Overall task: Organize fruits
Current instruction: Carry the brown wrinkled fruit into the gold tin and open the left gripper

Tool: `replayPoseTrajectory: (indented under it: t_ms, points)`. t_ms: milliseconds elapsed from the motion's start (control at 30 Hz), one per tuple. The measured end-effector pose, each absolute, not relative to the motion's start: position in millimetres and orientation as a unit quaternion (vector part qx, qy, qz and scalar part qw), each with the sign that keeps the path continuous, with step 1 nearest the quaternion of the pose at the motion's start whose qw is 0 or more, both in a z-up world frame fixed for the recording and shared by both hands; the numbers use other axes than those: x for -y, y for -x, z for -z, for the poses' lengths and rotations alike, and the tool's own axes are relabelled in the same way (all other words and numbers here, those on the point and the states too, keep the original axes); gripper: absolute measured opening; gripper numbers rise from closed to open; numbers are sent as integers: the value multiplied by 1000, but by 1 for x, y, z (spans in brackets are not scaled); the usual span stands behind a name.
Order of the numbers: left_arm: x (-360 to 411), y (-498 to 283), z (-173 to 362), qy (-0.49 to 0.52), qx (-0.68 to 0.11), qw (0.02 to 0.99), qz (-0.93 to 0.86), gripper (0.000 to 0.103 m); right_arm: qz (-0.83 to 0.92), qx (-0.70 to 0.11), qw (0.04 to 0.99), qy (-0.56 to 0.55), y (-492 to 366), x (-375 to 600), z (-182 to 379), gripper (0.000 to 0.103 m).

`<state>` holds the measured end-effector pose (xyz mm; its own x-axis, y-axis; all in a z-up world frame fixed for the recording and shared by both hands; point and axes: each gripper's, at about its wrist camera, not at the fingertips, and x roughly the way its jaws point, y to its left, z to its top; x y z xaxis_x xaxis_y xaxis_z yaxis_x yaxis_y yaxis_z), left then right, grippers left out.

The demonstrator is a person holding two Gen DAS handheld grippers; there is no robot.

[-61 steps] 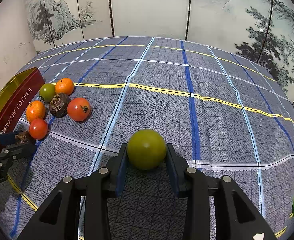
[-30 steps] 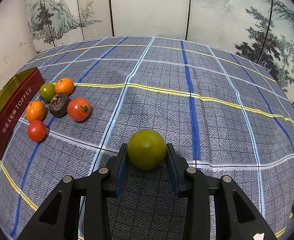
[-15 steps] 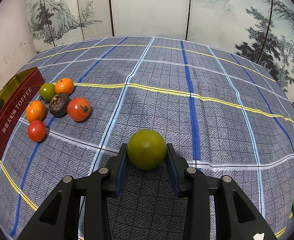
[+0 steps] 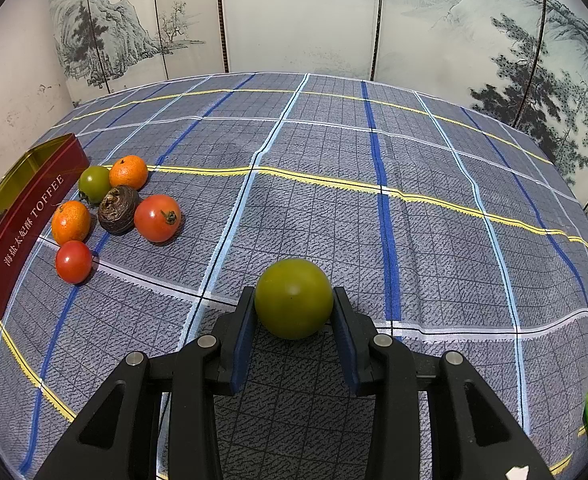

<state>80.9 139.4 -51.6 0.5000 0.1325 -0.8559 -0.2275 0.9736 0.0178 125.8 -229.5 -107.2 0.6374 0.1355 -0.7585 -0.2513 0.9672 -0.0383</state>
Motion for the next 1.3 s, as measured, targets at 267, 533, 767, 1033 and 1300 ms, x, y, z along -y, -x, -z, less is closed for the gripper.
replayPoseTrajectory:
  t_ms: [267, 533, 767, 1033, 1300]
  points:
    - [-139, -81, 59, 49, -500, 858, -105, 41, -107, -412, 902, 70, -126, 229, 107, 35]
    - [-139, -80, 59, 50, -502, 857, -105, 41, -107, -412, 902, 70, -126, 229, 107, 35]
    - [-139, -79, 59, 49, -506, 855, -107, 49, -107, -412, 902, 70, -126, 229, 107, 35]
    - [-134, -74, 45, 35, -488, 865, -111, 53, -107, -412, 902, 70, -126, 229, 107, 35]
    - [-122, -57, 22, 18, -456, 883, -113, 58, -108, -412, 902, 68, -126, 230, 107, 35]
